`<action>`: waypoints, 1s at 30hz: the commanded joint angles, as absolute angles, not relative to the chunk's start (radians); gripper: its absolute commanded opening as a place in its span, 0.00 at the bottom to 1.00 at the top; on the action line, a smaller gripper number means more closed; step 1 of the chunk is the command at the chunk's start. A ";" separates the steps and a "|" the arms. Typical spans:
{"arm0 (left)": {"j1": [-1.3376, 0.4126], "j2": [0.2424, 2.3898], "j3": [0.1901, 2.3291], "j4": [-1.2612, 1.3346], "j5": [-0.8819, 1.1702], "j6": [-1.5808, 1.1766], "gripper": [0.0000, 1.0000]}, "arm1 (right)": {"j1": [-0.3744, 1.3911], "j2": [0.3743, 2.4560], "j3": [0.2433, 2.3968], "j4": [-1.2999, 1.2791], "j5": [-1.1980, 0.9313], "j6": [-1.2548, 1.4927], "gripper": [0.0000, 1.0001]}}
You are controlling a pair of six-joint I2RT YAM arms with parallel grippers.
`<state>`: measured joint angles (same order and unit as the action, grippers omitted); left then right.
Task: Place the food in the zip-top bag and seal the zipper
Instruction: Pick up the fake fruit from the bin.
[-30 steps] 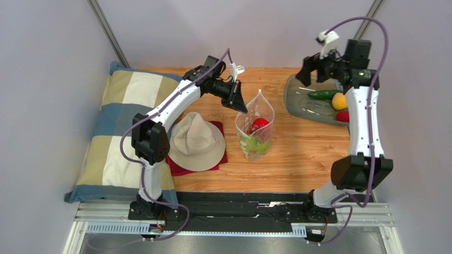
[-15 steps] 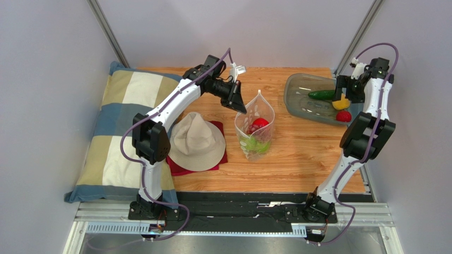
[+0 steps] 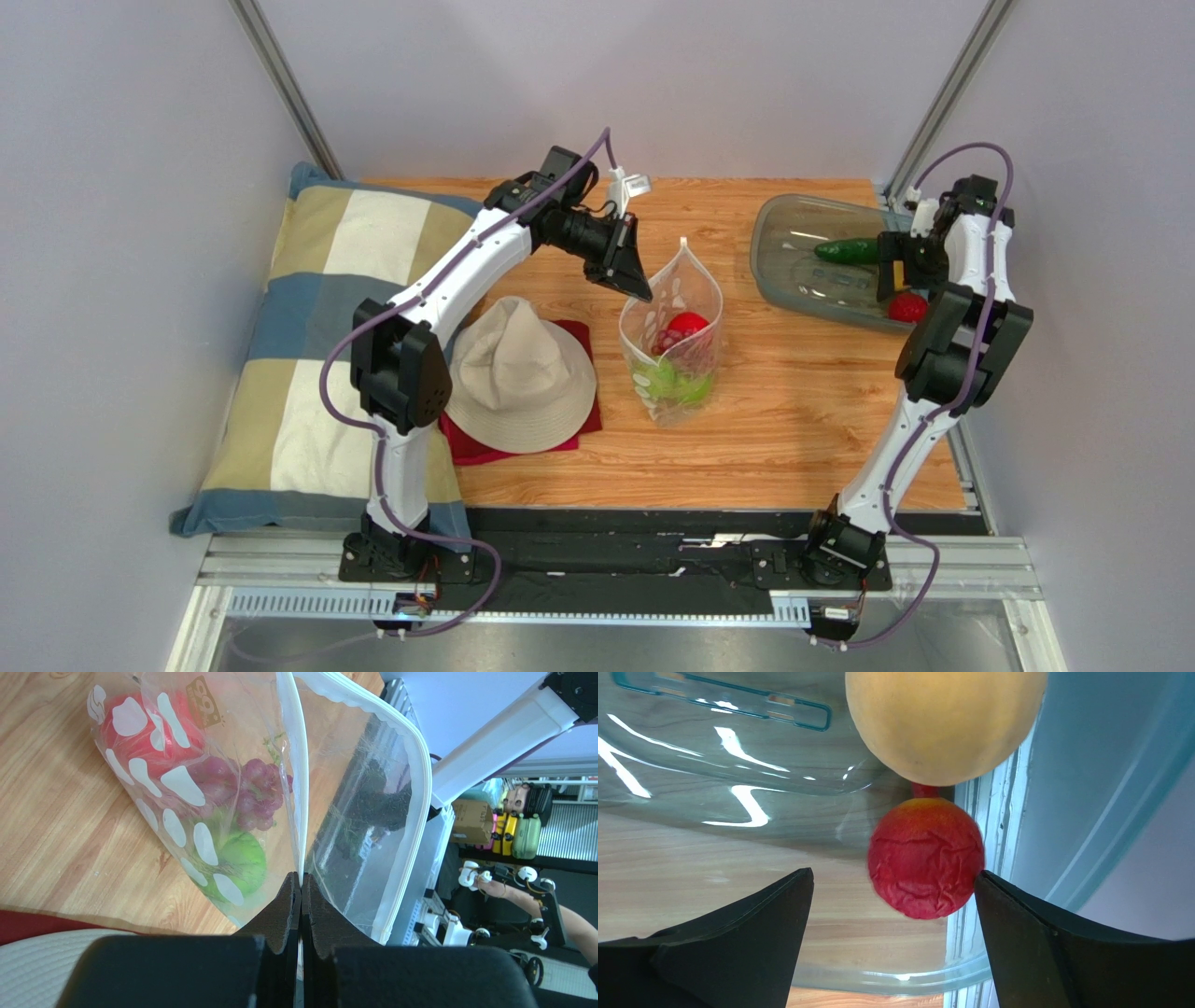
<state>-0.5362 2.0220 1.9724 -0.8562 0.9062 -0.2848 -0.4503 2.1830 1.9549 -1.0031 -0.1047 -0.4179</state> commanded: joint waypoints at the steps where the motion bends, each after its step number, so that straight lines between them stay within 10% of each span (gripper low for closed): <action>1: -0.537 2.029 2.000 -0.862 0.911 -0.268 0.00 | -0.443 2.212 1.953 -0.983 -0.092 -0.437 0.86; 8: -0.537 2.037 2.000 -0.865 0.913 -0.271 0.00 | -0.430 2.227 1.919 -0.973 -0.112 -0.417 0.81; 18: -0.535 2.029 1.997 -0.864 0.910 -0.264 0.00 | -0.422 2.091 1.939 -0.986 -0.185 -0.393 0.31; 30: -0.535 2.017 2.000 -0.859 0.917 -0.276 0.00 | -0.181 1.657 1.942 -1.026 -0.804 -0.184 0.28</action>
<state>-0.5354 2.0331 1.9724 -0.8562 0.9062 -0.2852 -0.3363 1.8275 1.9556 -1.0515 -0.5388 -0.2859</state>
